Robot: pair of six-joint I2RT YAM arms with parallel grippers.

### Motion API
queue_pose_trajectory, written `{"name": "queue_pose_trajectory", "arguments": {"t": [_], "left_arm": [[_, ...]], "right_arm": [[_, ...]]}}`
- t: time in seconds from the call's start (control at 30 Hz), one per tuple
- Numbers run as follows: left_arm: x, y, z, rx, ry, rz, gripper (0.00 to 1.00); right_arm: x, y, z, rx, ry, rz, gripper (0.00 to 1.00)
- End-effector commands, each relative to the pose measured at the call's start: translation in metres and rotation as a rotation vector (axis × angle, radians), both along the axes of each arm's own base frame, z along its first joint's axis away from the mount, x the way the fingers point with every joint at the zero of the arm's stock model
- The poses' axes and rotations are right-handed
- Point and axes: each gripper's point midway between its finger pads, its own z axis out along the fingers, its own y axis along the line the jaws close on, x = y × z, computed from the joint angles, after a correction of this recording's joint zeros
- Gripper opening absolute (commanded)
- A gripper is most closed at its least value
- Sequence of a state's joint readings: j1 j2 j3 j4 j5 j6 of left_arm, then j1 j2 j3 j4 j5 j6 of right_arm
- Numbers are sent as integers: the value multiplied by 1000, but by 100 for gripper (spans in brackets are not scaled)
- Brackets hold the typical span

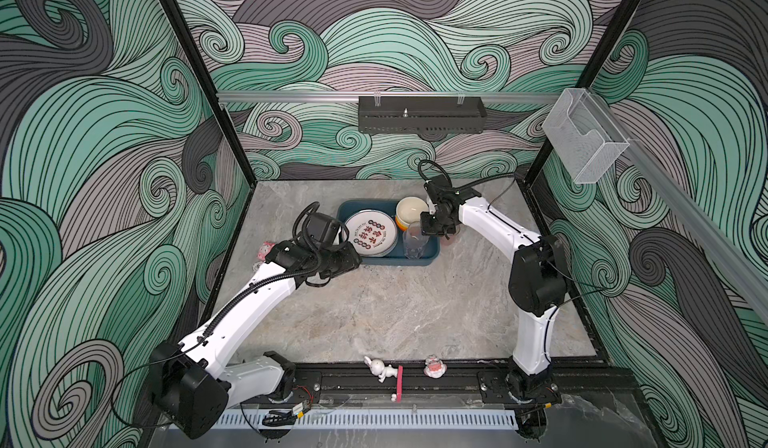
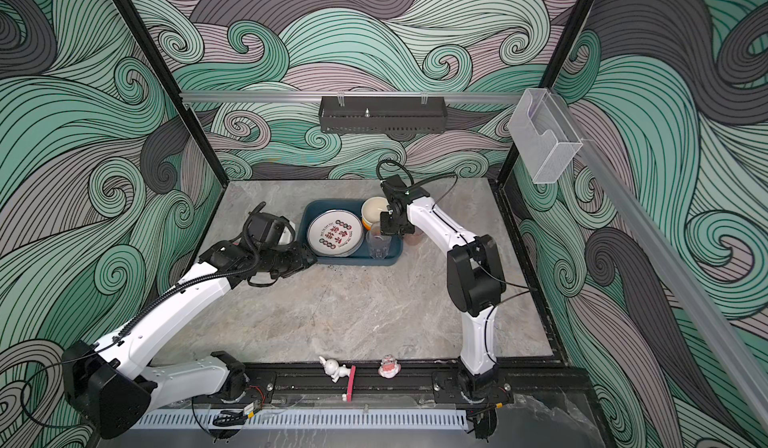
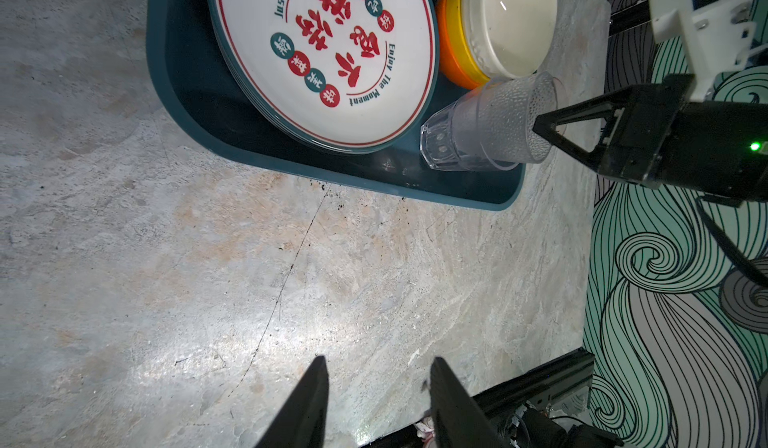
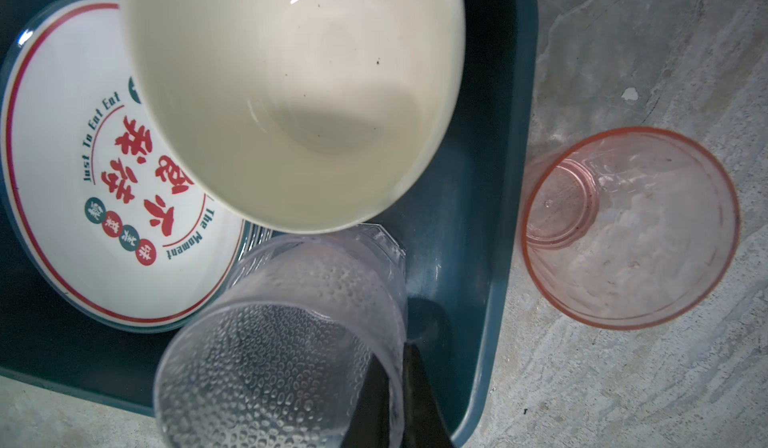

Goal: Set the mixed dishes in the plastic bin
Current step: 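Open the left gripper and withdraw it while right gripper carries the cup over the bin, then lower the frosted cup onto the clear cup and open the right gripper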

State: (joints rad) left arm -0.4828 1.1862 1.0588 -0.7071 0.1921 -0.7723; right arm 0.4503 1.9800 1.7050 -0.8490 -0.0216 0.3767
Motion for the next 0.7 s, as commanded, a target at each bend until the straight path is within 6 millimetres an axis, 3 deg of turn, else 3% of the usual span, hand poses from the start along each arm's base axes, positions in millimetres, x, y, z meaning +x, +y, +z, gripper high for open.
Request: {"name": "queue_pose_trajectory", "arguments": {"t": [0.0,0.37,0.67], "left_arm": [[0,2,6,-19,-17,11,43],[1,3,5,-31,-11,10,43],[1,4,5,-32,-8,14,43]], "right_arm": [[3,0,-2,-19,-5,-1,1],[3,-1,-12,-72,5,3,7],[1,4,-9,-80,-7,11,11]]}}
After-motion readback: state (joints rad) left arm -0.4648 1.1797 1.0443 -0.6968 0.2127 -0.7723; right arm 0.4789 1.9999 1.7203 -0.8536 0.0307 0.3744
